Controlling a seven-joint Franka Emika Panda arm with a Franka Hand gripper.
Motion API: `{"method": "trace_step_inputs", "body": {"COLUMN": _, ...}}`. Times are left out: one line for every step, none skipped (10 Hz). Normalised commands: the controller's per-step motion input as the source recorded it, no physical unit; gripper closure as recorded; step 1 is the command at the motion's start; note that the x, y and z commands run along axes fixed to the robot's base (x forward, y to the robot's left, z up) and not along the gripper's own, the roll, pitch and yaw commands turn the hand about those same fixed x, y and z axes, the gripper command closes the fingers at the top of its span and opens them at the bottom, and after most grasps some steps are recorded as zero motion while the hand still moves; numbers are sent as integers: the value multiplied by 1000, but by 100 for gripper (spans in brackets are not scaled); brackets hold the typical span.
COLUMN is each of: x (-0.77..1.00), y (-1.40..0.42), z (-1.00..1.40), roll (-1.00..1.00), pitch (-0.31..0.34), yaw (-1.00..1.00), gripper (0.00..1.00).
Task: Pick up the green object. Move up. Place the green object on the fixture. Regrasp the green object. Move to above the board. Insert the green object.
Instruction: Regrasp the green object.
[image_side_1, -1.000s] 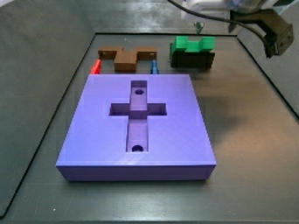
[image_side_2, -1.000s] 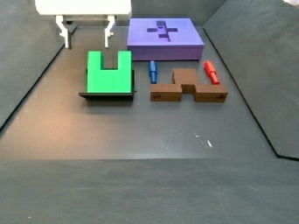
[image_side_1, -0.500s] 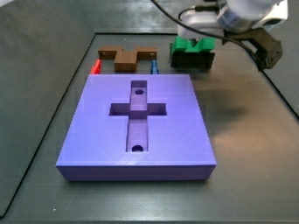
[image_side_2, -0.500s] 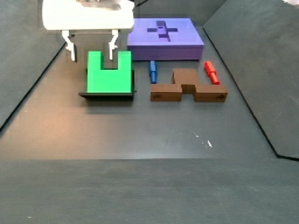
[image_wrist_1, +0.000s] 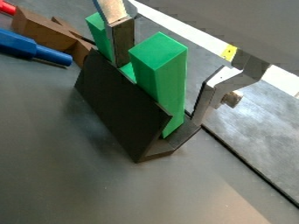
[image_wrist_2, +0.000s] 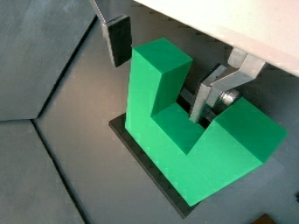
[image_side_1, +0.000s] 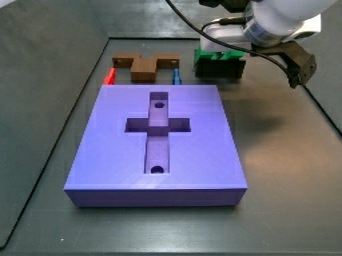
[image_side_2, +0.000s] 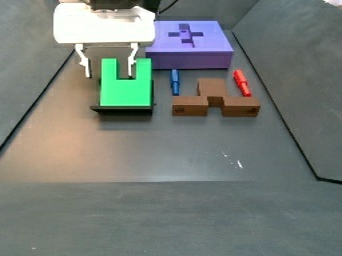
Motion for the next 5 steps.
{"method": "trace_step_inputs", "body": {"x": 117, "y": 0, "z": 0, "roll": 0, "pitch": 183, "yaw": -11, "gripper": 0}}
{"method": "trace_step_inputs", "body": {"x": 146, "y": 29, "z": 29, "roll": 0, "pitch": 254, "yaw": -23, "gripper": 0}}
{"method": "trace_step_inputs", "body": {"x": 109, "y": 23, "z": 17, "roll": 0, "pitch": 214, "yaw": -23, "gripper": 0}}
{"method": "trace_step_inputs", "body": {"x": 71, "y": 66, "z": 97, "roll": -34, "pitch": 243, "yaw": -31, "gripper": 0}}
{"method": "trace_step_inputs", "body": {"x": 0, "y": 9, "z": 3, "roll": 0, "pitch": 86, "yaw": 0, "gripper": 0}}
